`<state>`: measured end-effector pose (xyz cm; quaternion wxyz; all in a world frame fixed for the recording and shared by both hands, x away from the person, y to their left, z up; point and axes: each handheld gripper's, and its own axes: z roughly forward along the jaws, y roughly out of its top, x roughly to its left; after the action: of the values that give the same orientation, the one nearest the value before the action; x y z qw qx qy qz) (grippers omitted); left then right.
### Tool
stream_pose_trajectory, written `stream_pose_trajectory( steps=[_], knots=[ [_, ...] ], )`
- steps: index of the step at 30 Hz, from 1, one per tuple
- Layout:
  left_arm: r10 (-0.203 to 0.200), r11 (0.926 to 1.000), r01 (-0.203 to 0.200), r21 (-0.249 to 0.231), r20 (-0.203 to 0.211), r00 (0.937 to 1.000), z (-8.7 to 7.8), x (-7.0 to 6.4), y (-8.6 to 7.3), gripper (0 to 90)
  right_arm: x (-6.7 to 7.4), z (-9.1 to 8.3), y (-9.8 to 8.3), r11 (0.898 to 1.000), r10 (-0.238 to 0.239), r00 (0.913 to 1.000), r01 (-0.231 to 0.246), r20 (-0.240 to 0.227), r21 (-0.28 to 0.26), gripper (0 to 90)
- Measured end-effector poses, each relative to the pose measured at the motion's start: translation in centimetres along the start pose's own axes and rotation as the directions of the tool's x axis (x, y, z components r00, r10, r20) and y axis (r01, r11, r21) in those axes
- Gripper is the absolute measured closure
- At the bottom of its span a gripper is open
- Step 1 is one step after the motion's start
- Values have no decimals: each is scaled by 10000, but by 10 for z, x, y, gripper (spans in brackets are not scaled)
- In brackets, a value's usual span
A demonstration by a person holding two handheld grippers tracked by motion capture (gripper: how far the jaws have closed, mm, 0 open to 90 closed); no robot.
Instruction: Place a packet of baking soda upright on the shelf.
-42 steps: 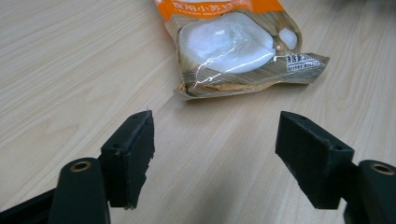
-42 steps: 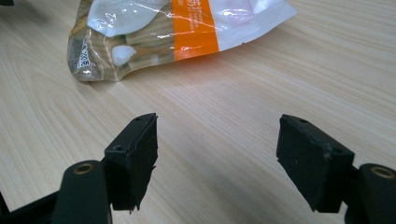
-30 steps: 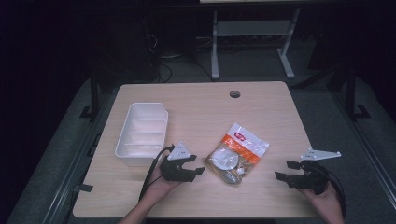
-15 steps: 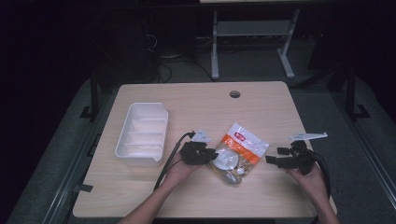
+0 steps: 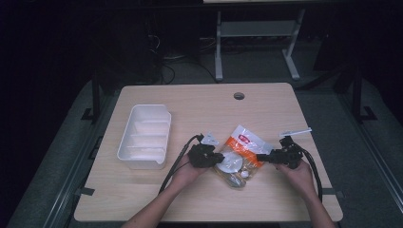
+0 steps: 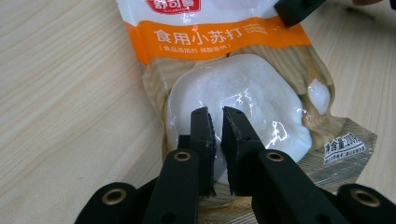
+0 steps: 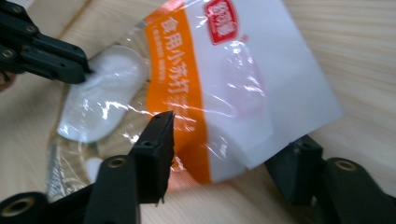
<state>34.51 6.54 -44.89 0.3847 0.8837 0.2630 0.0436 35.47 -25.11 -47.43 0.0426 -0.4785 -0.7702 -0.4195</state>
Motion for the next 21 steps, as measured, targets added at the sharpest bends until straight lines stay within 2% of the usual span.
stream_pose_trajectory(
  steps=[1,2,4,5,6,7,8,9,10,11,12,13,16,17,18,19,20,21],
  knots=[
    [-14,10000,14,-7,-1,10000,0,0,0,822,1,2,1,10000,-42,10000,42,43,-57,519],
    [-43,10000,43,-34,0,10000,0,1,0,795,1,2,3,9997,-70,9999,72,87,-226,620],
    [-156,9999,157,-58,199,9997,-1,3,-1,748,1,0,3,9994,-184,9998,185,36,-307,719],
    [-207,9997,210,-84,275,9994,-1,3,-1,748,1,0,3,9994,-184,9998,185,36,-307,719],
    [-275,9996,279,-94,364,9990,-2,4,-1,729,2,-1,3,9992,-231,9997,231,1,-321,772],
    [-331,9993,340,-177,482,9983,-3,4,-1,702,3,-3,3,9987,-347,9994,347,8,-376,839],
    [-334,9991,347,-232,512,9981,-4,4,-1,617,8,-7,4,9965,-582,9983,577,-71,-603,892],
    [-363,9989,377,-287,481,9982,-5,4,0,617,8,-7,4,9965,-582,9983,577,-71,-603,892],
    [-455,9977,481,-474,553,9974,-7,4,0,544,15,-12,7,9927,-984,9951,979,-40,-711,893],
    [-480,9970,515,-578,612,9970,-8,5,1,544,15,-12,7,9927,-984,9951,979,-40,-711,895],
    [-559,9956,604,-720,625,9965,-10,5,1,436,24,-16,12,9877,-1390,9903,1388,22,-714,897],
    [-581,9944,618,-853,460,9973,-11,4,2,382,29,-19,15,9838,-1624,9867,1624,64,-760,897],
    [-788,9906,834,-1085,459,9958,-16,7,3,293,45,-26,23,9685,-2290,9733,2293,150,-973,899],
    [-788,9906,834,-1085,459,9958,-16,7,3,270,45,-26,23,9685,-2290,9733,2293,150,-973,899],
    [-812,9895,861,-1157,457,9956,-18,8,2,261,58,-32,29,9538,-2776,9605,2780,201,-1136,900],
    [-861,9886,911,-1196,466,9952,-19,9,2,261,58,-32,29,9538,-2776,9605,2780,201,-1136,900],
    [-924,9870,983,-1273,511,9944,-21,11,1,235,69,-37,34,9394,-3189,9475,3191,217,-1252,900],
    [-1001,9853,1068,-1330,563,9934,-22,12,1,235,69,-37,34,9394,-3189,9475,3191,217,-1252,900]
  ],
)
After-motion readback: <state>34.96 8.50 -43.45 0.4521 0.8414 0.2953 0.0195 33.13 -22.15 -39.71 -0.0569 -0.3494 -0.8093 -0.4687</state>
